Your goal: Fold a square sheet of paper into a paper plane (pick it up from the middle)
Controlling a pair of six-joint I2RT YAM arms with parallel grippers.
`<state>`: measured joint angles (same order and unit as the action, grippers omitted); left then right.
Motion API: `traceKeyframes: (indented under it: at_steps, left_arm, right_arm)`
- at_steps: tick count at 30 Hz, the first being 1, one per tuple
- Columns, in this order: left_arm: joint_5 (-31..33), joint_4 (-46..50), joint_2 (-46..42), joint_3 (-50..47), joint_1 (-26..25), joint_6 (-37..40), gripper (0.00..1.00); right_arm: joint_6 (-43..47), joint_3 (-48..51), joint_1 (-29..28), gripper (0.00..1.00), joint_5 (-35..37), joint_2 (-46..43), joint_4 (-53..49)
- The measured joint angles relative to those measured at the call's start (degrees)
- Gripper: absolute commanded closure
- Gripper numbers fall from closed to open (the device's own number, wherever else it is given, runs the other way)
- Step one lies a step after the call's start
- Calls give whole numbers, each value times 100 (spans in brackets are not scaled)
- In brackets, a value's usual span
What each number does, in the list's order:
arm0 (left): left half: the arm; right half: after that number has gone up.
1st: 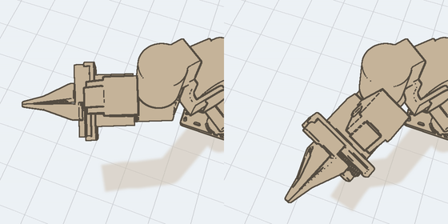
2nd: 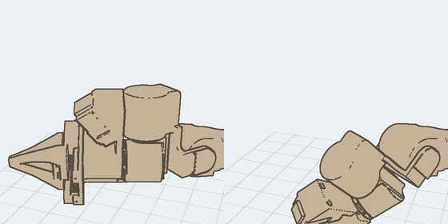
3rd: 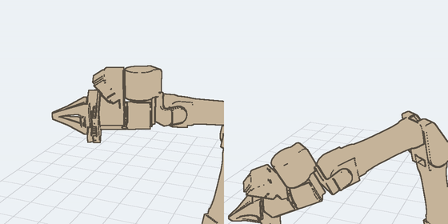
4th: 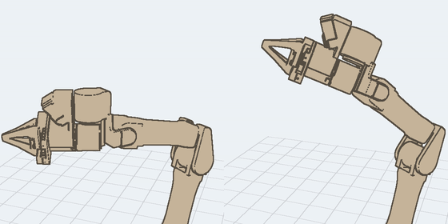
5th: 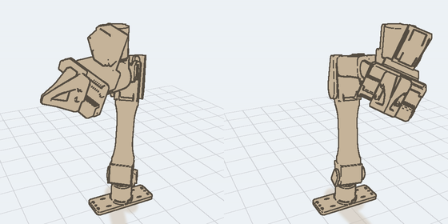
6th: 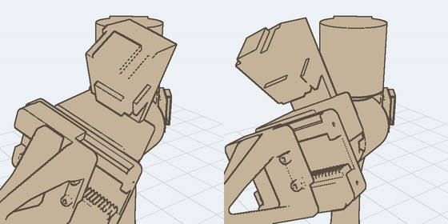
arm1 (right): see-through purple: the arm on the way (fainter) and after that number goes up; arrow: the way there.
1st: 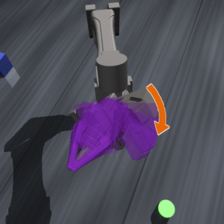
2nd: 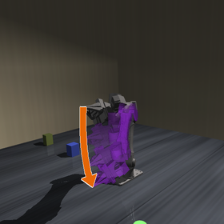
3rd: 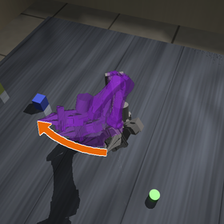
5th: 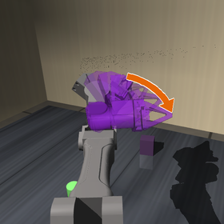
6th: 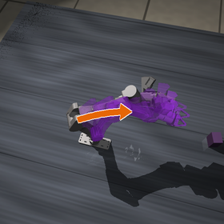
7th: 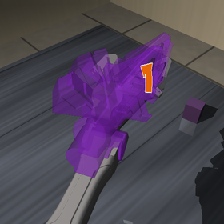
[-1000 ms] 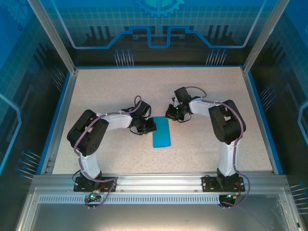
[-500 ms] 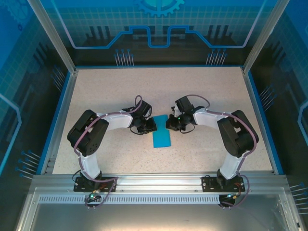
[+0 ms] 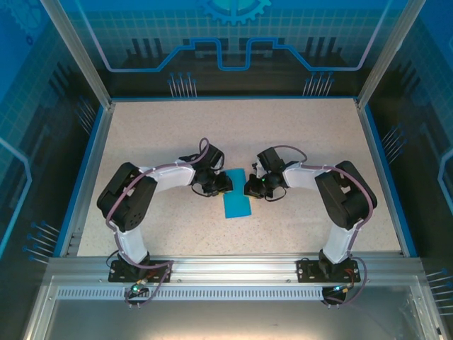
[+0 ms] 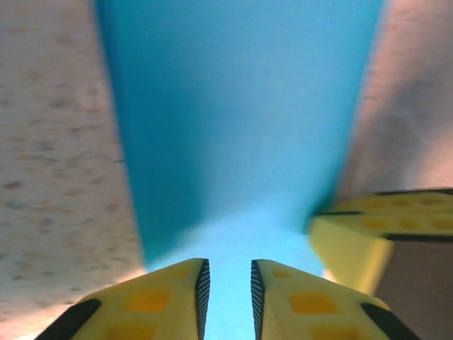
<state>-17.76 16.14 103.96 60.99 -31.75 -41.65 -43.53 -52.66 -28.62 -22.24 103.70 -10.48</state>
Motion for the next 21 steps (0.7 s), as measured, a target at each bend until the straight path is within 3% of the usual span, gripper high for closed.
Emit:
traceKeyframes:
  at_steps: [6,12,21]
  left_arm:
    - [-437,-564,66,461,0,-153,78]
    - [-575,-1029,684,890,-4,-251,86]
    - [-568,-1049,1233,957,-4,-302,90]
  right_arm:
    - [0,190,107,96,-291,15,376]
    - [2,269,129,96,-385,15,540]
    - [4,299,131,96,-415,15,610]
